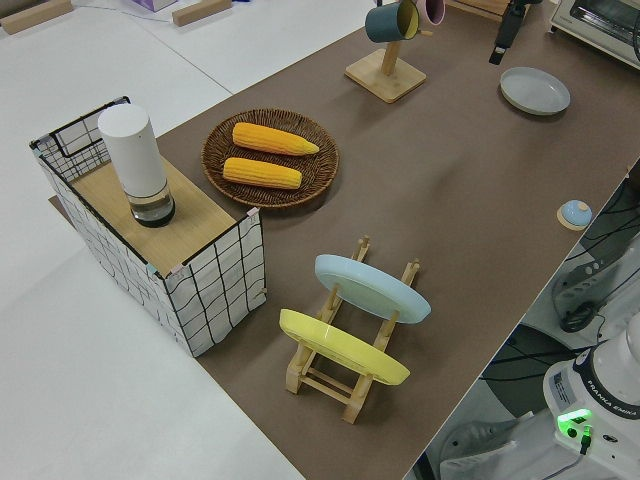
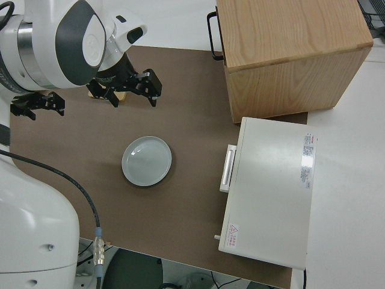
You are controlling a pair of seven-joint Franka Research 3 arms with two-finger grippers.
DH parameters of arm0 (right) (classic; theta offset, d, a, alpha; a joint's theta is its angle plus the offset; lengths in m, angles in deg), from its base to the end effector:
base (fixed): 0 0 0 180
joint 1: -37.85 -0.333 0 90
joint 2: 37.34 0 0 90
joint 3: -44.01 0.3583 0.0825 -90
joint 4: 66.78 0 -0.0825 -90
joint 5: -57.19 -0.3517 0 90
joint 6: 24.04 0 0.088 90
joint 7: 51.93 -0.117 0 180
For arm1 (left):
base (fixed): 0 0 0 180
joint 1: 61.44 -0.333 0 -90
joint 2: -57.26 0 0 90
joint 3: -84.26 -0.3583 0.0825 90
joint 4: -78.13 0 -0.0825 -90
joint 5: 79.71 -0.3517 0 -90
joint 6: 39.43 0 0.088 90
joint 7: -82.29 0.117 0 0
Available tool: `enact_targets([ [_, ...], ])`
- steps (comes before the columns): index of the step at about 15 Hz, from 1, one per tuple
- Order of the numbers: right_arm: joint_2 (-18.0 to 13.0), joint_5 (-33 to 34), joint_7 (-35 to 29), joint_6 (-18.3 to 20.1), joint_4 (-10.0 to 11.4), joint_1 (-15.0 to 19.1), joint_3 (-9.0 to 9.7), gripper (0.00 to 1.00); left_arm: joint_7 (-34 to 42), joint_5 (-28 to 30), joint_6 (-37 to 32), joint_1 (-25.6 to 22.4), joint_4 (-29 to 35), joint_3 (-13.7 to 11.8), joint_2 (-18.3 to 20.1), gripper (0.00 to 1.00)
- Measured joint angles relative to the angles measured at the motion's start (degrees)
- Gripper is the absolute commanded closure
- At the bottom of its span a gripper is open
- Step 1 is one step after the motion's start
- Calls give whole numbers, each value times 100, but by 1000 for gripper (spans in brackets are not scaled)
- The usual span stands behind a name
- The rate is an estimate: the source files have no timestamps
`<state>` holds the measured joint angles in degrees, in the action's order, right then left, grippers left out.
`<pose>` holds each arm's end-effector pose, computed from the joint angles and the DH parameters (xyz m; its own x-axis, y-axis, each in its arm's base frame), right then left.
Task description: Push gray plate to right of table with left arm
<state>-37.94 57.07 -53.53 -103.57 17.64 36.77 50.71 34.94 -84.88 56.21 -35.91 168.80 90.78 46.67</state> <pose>0.4939 0.0682 0.6887 0.9914 0.1076 -0.0749 0.1079 -0.9942 0.0012 0.5031 -0.2967 0.5581 0.9674 0.2529 -0.0160 0.2493 -0.9613 -0.1171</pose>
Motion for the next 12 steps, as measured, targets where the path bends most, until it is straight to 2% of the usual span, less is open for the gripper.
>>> enact_targets([
  [5,0,0,0,0,0,0,0,17,1587,78,-503,-803,-8,-9,460,5],
  [12,0,0,0,0,0,0,0,17,3983,105,-791,-2054,-7,-17,713,2],
])
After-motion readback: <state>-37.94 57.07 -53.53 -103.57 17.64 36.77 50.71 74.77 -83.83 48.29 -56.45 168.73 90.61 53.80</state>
